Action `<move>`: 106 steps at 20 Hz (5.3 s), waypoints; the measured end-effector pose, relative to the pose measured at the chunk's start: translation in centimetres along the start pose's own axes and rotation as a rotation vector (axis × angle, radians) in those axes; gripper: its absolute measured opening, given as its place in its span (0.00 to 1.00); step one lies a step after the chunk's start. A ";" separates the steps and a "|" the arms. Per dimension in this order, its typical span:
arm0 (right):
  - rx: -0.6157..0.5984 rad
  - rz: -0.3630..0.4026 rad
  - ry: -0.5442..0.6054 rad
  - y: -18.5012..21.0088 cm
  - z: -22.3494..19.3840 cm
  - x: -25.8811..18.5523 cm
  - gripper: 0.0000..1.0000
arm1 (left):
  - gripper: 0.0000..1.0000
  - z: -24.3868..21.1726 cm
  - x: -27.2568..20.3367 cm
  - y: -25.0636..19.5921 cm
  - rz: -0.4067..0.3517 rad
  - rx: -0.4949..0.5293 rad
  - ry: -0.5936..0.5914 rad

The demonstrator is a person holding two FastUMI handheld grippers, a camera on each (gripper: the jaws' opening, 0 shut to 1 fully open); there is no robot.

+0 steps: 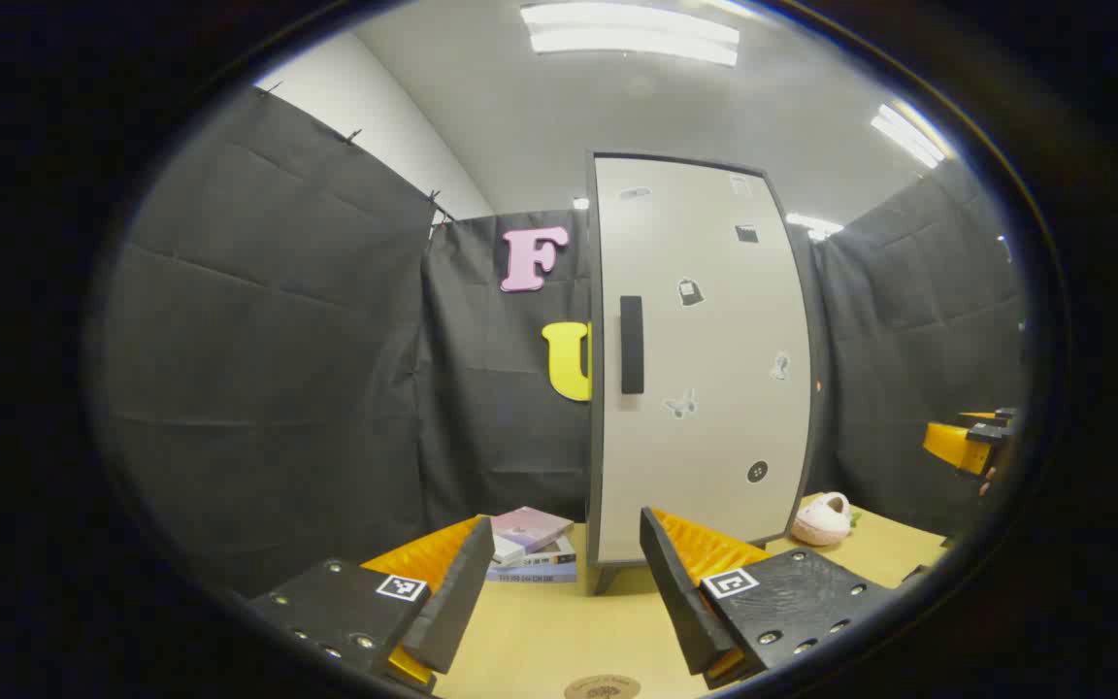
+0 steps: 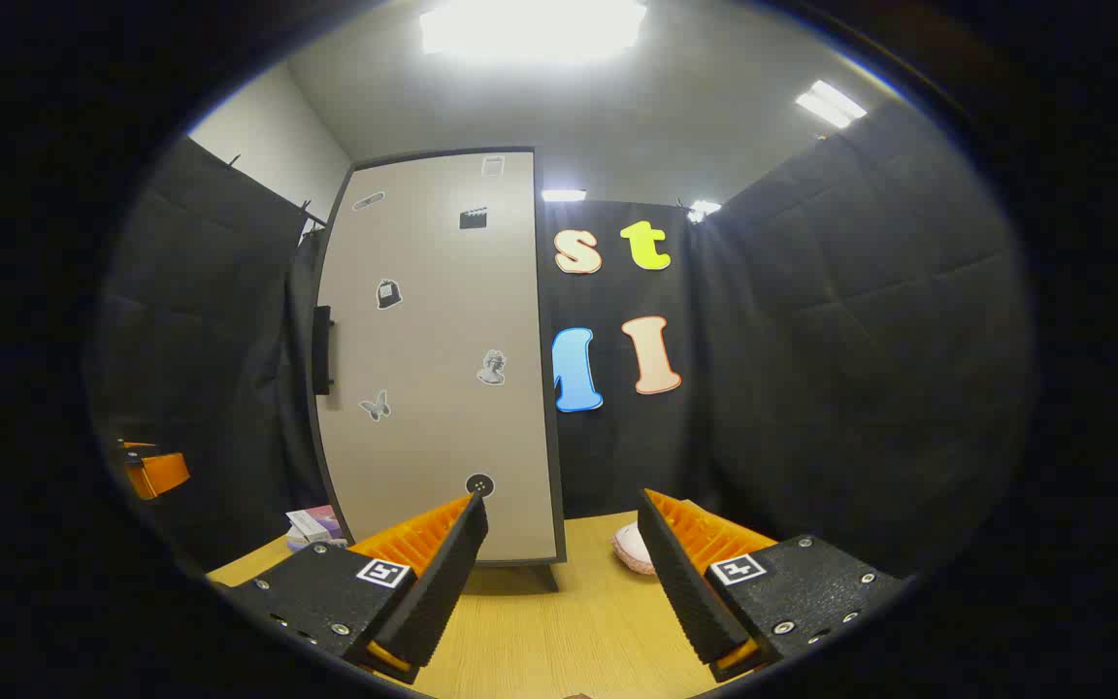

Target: Open the cabinet door with the right hand, grasp the bottle in the cabinet with the left hand and place it on the coaster, then close the cabinet door with the right hand.

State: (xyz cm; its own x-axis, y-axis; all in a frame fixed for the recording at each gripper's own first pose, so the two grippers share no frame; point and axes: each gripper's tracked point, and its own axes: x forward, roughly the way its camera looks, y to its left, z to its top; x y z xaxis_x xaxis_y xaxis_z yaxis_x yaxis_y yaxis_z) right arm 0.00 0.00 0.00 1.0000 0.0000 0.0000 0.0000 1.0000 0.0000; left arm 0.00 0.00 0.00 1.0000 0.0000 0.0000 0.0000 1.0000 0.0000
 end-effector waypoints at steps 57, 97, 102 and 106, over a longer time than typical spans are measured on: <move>0.014 0.331 -0.095 27.8 10.5 16.2 0.92 | 0.87 -0.6 -9.3 21.1 0.374 0.078 0.007; -0.024 0.564 0.153 32.8 10.7 15.0 0.19 | 0.87 -0.5 -3.0 14.2 0.142 -0.005 -0.022; -0.018 0.601 0.148 29.9 11.0 12.2 0.19 | 0.87 0.6 -3.6 9.9 0.104 0.001 -0.027; -0.014 0.616 0.140 27.5 11.1 10.0 0.19 | 0.87 1.3 -4.2 6.5 0.070 0.013 -0.039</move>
State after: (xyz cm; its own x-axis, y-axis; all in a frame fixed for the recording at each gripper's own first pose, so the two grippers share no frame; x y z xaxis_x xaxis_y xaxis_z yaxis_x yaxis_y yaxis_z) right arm 10.02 27.55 11.09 0.8068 0.5752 -0.1349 -0.5771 0.8162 0.0287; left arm -4.25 6.45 1.35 0.9968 0.0699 0.0396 -0.0704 0.9974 0.0121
